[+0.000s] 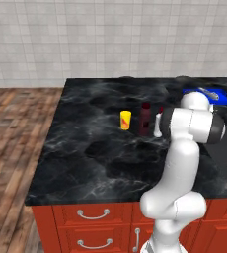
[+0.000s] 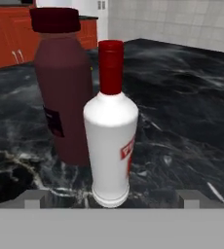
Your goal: Place the drinks on the dining counter in a tight cluster.
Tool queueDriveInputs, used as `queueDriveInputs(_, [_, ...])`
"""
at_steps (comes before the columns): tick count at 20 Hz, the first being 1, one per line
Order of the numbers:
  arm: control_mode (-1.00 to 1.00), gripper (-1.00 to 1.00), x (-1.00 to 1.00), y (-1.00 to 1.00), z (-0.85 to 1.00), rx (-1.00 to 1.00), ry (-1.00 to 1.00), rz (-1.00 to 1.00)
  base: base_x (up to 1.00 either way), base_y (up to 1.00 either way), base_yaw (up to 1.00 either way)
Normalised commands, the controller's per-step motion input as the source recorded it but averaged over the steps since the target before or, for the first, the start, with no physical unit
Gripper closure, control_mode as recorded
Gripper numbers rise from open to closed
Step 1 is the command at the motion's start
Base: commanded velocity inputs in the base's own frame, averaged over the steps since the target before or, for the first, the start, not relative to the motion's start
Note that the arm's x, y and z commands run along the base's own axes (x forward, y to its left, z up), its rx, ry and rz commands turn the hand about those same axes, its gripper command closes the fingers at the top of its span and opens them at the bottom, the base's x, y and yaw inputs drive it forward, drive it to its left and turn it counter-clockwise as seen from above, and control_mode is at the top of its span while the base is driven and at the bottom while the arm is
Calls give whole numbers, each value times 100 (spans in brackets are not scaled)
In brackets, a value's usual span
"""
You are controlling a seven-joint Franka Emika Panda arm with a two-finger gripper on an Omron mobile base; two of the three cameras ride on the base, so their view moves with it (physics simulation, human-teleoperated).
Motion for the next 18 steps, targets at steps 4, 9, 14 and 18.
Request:
queueDriveInputs(4, [-100,-100,-41,0,11,-8,-3,-2,0,0,0])
queueDriveInputs(9, [-100,-100,-40,5,13,-16,-4,-8,0,0,0])
queueDriveInputs(14, [-100,-100,-48,8,18,-5,-1,-5,0,0,0])
queueDriveInputs(18, [-100,-100,-55,15,20,0,0,-6,0,0,0])
